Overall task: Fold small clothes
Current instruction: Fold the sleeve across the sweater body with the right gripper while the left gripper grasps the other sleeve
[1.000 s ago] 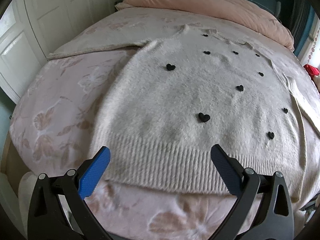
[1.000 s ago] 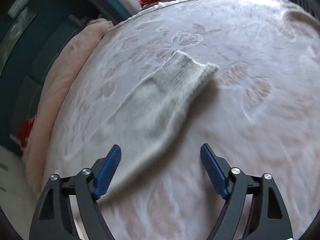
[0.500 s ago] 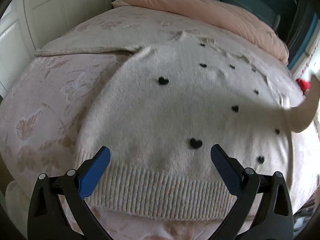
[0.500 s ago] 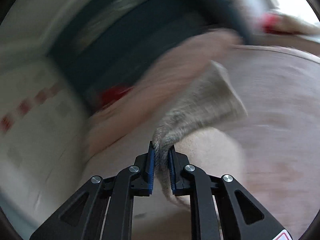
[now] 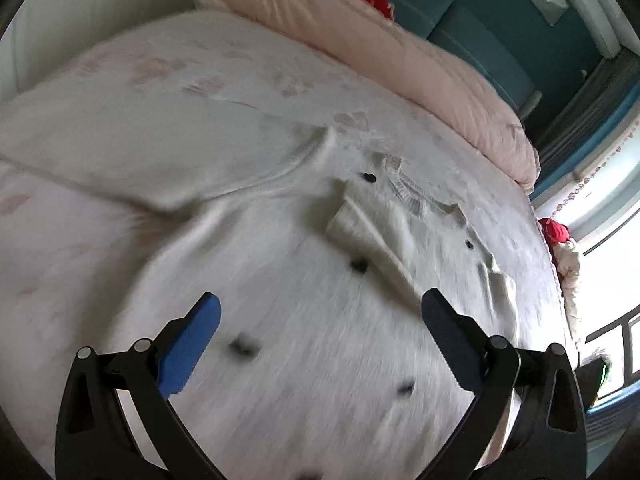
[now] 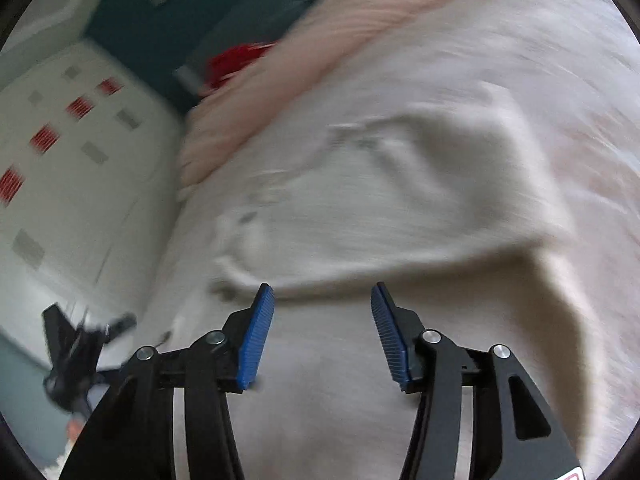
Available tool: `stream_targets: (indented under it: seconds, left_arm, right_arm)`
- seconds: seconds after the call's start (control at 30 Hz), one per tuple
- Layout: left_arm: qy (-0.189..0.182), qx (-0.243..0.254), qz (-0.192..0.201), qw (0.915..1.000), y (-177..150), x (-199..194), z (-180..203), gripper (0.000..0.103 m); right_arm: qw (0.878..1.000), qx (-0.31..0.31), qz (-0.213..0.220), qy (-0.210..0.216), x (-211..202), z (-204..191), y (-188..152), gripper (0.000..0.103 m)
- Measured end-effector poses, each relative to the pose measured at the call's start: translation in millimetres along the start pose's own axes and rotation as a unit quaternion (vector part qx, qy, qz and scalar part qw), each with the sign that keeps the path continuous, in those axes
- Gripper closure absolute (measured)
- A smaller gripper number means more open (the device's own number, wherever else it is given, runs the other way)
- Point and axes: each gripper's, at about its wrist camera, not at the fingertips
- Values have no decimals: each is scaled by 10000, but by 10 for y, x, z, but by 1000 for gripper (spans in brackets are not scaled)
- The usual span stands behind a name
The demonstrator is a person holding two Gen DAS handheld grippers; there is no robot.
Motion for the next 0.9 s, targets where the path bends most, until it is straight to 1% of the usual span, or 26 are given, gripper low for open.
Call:
stream_targets:
  seconds: [0.07,0.1,0.13,0.17,0.2,0.23,0.27,0.3,0.33,0.37,0.4,0.47,0.5,0.53,0.57,0.6,0.63,0.67,0.7,0.73,0.77,0.8,0.87,0.9]
  left_arm:
    - [-65,-258,-266,9993,156,495,107,5]
    - [-153,-321,-327,9988,187,615,124,5]
    - [-181,-398,-426,9981,222,805,165,5]
    - [-143,-487,-523,9973,237,976,202,6]
    - [-20,-570,-591,9966,253,1131,238,7]
    - [180,-548,-504,9971,270,1176,274,12]
    - [333,-434,-340,9979,303,1181,346,28]
    - [393,-308,-271,9984,344,1181,399,65]
    - [334,-163,-297,9989,408,1203,451,79]
    - [18,-176,-289,9994,476,1179,455,91]
    - [-79,-246,-219,9994,538,1163,409,91]
    - [-168,-308,191,9992,646,954,344,91]
    - [-183,-308,279,9990,677,900,316,91]
    - [-137,-324,367,9987,688,849,247,91]
    - [-26,-321,361,9988,667,875,154,91]
    - [132,-329,242,9991,615,975,64,91]
    - [238,-367,55,9990,560,1079,-26,91]
    - [369,-395,-189,9984,458,1218,-130,91]
    - [266,-321,-28,9991,387,1213,-155,90]
    - [269,-191,98,9994,356,1187,-133,90]
    - [340,-18,134,9993,335,1179,-71,89]
    - [378,58,166,9991,319,1175,-26,89]
    - [404,82,207,9989,308,1202,8,89]
    - [384,49,214,9990,302,1204,0,89]
  right_arm:
    - [9984,540,64,-118,-74,382,77,52]
    - [9972,731,94,-124,-125,525,34,52]
    - [9960,880,123,-89,-128,629,92,52]
    - [9950,983,164,-94,-80,715,139,52]
    - [9944,1031,199,-103,-32,743,170,52]
    - [9937,1094,233,-72,43,772,206,52]
    - [9927,1175,286,-32,109,805,278,52]
    - [9924,1191,321,-25,169,813,340,65]
    - [9927,1149,370,-31,212,793,397,82]
    - [9939,1017,434,-35,245,727,487,95]
    - [9942,916,557,3,243,634,549,95]
    - [9939,548,944,188,70,420,606,95]
    - [9937,332,1051,186,15,331,620,95]
    - [9937,205,1089,145,-68,279,542,95]
    - [9951,120,978,9,-6,296,505,95]
    - [9972,137,721,-148,123,371,474,95]
    - [9983,194,363,-423,298,512,425,95]
    - [9966,266,58,-776,449,655,349,97]
    - [9971,261,176,-699,410,670,322,96]
    - [9967,195,316,-721,301,593,339,95]
    - [9964,150,402,-730,224,533,351,94]
    - [9954,83,613,-726,96,442,352,93]
    - [9915,-160,983,-832,-55,286,361,92]
    - [9894,-325,1098,-888,-74,210,384,91]
Point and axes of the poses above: each gripper's, at about its wrist camera, not at the fingertips, and x roughly the way its jaws point, z to its right, y to its top, and after that the axes turned 4 degrees about x, right-handed
